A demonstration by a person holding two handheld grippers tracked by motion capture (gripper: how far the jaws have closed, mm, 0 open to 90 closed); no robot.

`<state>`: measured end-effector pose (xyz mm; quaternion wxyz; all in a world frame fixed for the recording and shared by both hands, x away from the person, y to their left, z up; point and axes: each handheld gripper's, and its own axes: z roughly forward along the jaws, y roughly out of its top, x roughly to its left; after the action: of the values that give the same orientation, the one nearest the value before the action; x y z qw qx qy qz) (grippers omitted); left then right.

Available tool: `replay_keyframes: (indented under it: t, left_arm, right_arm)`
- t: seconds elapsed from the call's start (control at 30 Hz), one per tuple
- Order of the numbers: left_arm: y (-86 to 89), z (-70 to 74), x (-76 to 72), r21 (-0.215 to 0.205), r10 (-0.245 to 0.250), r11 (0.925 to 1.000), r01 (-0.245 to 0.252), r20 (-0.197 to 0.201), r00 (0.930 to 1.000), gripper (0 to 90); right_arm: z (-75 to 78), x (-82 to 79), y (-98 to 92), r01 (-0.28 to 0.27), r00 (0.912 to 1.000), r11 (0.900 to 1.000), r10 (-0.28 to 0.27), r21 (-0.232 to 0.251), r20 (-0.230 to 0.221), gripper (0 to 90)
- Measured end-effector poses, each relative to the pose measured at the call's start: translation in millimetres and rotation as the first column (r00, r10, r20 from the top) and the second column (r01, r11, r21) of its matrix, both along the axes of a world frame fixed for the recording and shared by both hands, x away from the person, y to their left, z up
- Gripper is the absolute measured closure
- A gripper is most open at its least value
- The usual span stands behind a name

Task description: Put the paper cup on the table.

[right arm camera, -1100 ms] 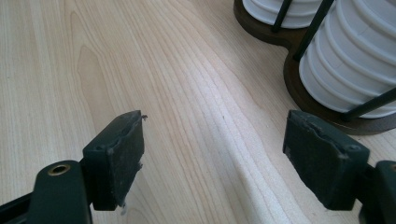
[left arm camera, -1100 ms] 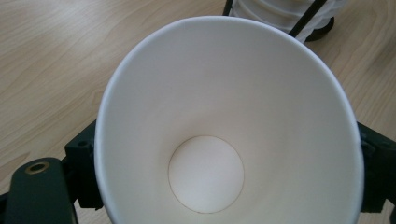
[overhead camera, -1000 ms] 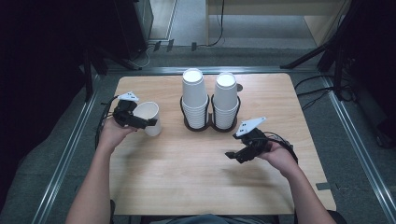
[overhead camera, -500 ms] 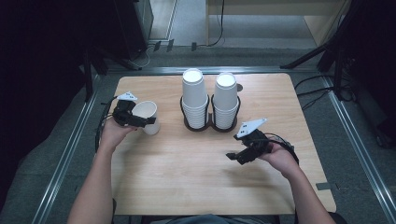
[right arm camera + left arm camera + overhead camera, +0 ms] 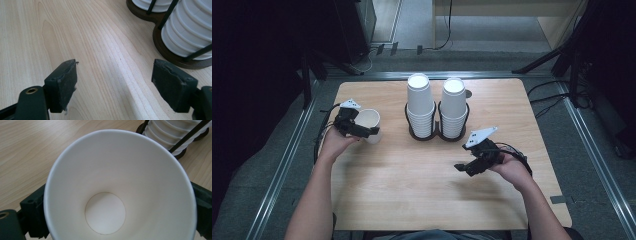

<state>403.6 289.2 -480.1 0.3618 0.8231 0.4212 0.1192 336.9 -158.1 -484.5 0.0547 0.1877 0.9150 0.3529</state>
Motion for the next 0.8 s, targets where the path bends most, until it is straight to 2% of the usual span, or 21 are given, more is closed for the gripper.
replay_keyframes:
  t: [0.17,0.3,0.4,0.53,0.73,0.8]
  left_arm:
    - [0.5,2.9,-1.1,-0.029,-0.018,0.9994,0.018,-0.002,0.9998,0.4]
    - [2.6,8.1,-1.6,-0.046,-0.009,0.9989,0.008,-0.008,0.9999,0.0]
    - [5.6,11.2,-1.5,-0.073,0.004,0.9973,-0.007,-0.032,0.9995,0.0]
    - [8.3,17.9,-2.5,-0.095,0.016,0.9953,-0.019,-0.033,0.9993,0.0]
    - [10.9,28.0,-5.4,-0.072,0.041,0.9964,-0.043,-0.027,0.9988,0.0]
    - [12.2,30.9,-6.4,-0.078,0.046,0.9958,-0.048,-0.027,0.9986,0.0]
  right_arm:
    - [0.0,0.0,0.2,-0.001,1.0,1.0,0.001,-0.002,0.002,20.7]
    - [-0.1,-0.2,0.4,-0.005,1.0,1.0,0.005,-0.007,0.007,20.7]
    - [-0.5,-0.3,0.4,-0.007,1.0,1.0,0.007,-0.012,0.006,20.7]
    - [-1.1,-0.5,0.8,-0.008,0.9999,1.0,0.008,-0.022,0.007,20.7]
    - [-1.4,-1.1,1.7,-0.016,0.9998,1.0,0.016,-0.026,0.011,20.7]
    - [-1.4,-1.2,1.7,-0.017,0.9998,1.0,0.017,-0.027,0.011,20.7]
